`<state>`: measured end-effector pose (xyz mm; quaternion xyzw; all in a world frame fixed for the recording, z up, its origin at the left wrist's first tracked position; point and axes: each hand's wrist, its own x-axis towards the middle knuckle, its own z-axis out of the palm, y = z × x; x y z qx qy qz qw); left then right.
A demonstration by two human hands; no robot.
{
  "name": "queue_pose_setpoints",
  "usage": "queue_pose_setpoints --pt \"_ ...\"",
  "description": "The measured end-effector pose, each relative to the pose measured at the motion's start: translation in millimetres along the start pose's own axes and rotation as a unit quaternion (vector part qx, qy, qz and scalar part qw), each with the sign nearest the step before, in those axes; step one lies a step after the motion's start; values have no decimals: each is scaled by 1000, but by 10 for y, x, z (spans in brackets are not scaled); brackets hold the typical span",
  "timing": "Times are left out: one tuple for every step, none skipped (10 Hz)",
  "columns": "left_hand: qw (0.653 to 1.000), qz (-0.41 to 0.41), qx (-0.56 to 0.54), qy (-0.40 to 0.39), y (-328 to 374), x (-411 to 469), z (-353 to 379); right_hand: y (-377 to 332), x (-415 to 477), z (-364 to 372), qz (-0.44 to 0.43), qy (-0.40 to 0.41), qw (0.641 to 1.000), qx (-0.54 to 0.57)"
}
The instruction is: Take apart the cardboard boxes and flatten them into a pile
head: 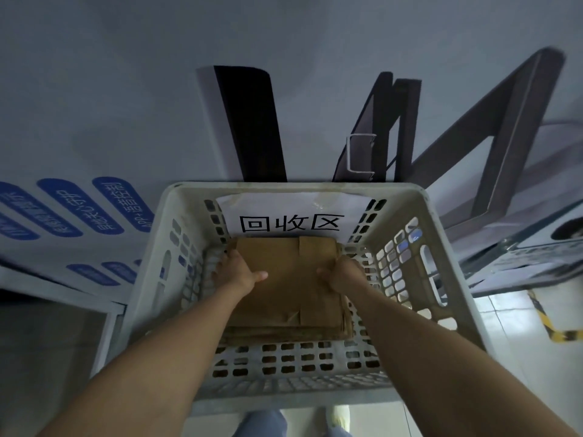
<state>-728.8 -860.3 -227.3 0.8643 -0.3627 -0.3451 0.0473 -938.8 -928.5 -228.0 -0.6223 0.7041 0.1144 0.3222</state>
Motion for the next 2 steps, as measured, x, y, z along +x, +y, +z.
queue_pose_setpoints --pt "1000 27 4 -1 37 -140 -95 -22 -114 -59 -31 -4 999 -12" --pt "998 46 15 27 28 -288 -201 -110 -248 -184 -56 32 998 -24"
